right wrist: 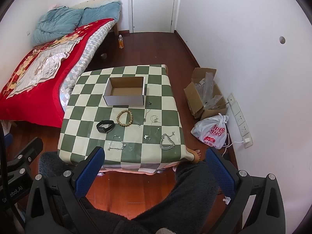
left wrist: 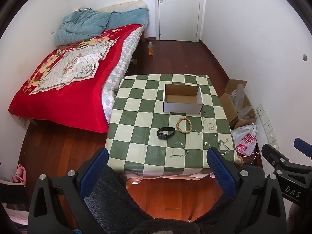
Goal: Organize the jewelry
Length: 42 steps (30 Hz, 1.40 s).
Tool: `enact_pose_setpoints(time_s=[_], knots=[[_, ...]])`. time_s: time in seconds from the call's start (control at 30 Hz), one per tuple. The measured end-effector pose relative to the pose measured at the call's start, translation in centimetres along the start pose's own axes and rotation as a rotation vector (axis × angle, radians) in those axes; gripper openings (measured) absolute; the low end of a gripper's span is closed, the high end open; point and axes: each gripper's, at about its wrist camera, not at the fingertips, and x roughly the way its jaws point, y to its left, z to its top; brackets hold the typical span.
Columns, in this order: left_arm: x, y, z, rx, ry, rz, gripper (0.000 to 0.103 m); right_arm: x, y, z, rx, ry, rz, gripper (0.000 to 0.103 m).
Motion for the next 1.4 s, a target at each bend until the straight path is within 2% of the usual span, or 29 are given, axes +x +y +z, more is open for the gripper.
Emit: enact_pose_setpoints(time_s=[1.1, 1.2, 1.4], knots=[[-0.5, 0.2, 0.1, -0.008, -0.014, -0.003, 0.103, -0.5, -0.6, 0.5, 0.002, -0.017, -0.002, 0.103], [0.3, 0.2, 0.4, -0.011, -0.008, 0.001, 0.103, -0.5, -0.8, 0.6, 0.005, -0.019, 0.000, 0.103], [4.7, 1.1, 3.2, -0.020, -0.018, 0.090, 0.103, 1.6, -2.1, 1.9, 0.044, -0.017, 0.005, 0.103]])
